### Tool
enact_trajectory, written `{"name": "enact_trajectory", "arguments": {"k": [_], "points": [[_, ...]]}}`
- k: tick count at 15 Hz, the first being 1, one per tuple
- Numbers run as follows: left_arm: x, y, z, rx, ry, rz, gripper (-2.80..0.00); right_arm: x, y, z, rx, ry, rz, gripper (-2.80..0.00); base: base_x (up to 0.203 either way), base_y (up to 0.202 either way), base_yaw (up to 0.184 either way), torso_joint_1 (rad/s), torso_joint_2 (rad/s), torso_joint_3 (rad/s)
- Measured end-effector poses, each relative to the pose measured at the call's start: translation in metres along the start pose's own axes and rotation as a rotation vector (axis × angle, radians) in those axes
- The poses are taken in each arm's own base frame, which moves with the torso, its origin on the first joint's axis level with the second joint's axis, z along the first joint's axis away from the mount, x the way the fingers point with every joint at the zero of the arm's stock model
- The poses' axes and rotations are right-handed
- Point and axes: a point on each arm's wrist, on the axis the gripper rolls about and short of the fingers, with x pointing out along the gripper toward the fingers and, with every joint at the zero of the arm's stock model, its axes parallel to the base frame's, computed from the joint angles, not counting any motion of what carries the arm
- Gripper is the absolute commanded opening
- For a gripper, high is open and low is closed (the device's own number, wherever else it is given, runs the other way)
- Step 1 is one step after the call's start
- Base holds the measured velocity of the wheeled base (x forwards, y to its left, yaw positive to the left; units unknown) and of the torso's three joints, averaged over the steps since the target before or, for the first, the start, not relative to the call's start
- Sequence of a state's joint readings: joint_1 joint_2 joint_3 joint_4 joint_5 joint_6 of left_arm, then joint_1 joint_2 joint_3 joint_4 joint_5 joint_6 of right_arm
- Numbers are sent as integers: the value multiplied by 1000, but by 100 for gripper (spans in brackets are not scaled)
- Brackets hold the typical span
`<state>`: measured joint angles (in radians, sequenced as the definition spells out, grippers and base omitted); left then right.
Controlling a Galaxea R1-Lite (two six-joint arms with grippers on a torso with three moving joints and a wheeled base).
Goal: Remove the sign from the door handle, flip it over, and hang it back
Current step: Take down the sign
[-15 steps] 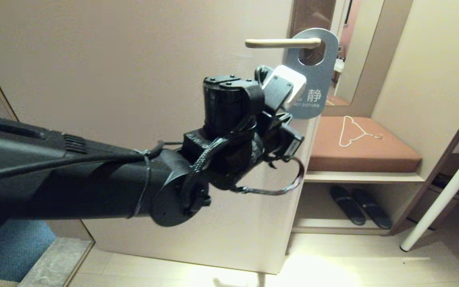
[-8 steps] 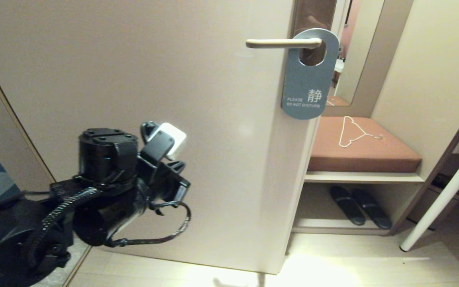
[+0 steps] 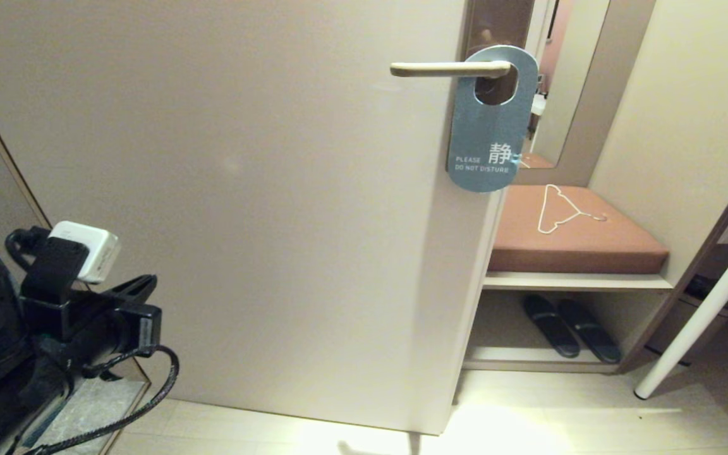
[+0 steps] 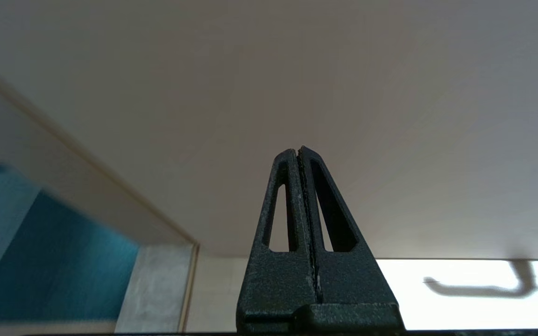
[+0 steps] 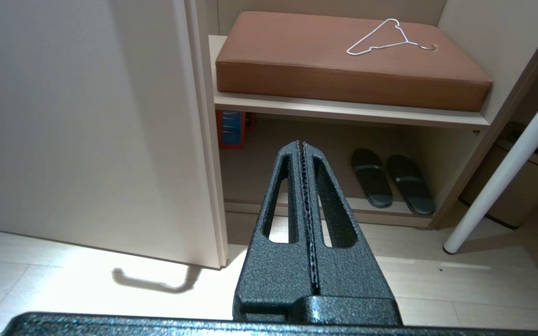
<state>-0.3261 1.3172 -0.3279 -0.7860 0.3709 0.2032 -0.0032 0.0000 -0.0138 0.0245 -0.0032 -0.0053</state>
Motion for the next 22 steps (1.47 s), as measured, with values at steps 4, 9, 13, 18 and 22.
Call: {"name": "enact_trajectory", "arguments": {"k": [4,9,13,18,22], "points": [[-38,20,-39,-47,44,84,-280,0,0,0,0,0,0,-280,0,0,0,0,0,0],[-97,32,-69,-127,9,102,-280,0,0,0,0,0,0,-280,0,0,0,0,0,0],[-136,37,-97,-187,-22,131,-280,0,0,0,0,0,1,-280,0,0,0,0,0,0],[-153,39,-103,-252,-149,146,-280,0,0,0,0,0,0,-280,0,0,0,0,0,0],[-157,37,-104,-212,-179,109,-280,0,0,0,0,0,0,-280,0,0,0,0,0,0]]}}
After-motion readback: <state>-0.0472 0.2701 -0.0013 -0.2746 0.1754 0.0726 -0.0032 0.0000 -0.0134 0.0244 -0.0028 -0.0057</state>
